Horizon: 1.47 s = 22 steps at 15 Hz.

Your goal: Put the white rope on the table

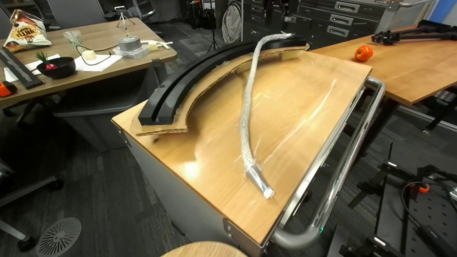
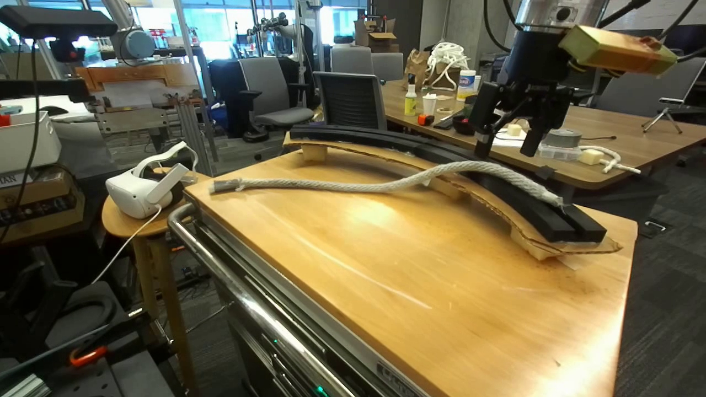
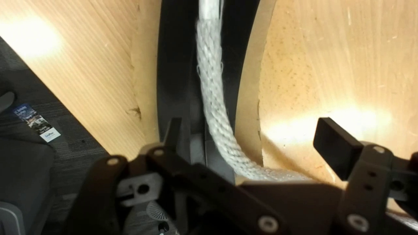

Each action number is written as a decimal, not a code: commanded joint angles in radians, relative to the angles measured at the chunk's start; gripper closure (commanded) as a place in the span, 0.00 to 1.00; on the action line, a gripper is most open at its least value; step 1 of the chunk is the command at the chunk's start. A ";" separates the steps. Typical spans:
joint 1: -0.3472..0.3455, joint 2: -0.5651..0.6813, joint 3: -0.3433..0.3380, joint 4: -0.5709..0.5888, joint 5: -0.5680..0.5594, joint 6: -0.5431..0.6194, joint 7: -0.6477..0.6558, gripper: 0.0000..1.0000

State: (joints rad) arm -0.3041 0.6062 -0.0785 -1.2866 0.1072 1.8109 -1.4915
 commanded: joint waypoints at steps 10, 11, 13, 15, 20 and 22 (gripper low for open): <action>-0.021 0.121 0.025 0.140 0.001 -0.045 0.111 0.63; -0.021 0.120 0.024 0.143 0.000 -0.045 0.117 0.70; -0.021 0.115 0.024 0.137 -0.002 -0.045 0.127 0.87; -0.020 0.106 0.022 0.127 -0.005 -0.042 0.135 0.96; -0.009 0.051 0.005 0.083 -0.057 -0.078 0.155 0.94; 0.004 -0.002 -0.011 0.038 -0.069 -0.143 0.153 0.94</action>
State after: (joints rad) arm -0.3116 0.6919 -0.0748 -1.1897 0.0630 1.7466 -1.3537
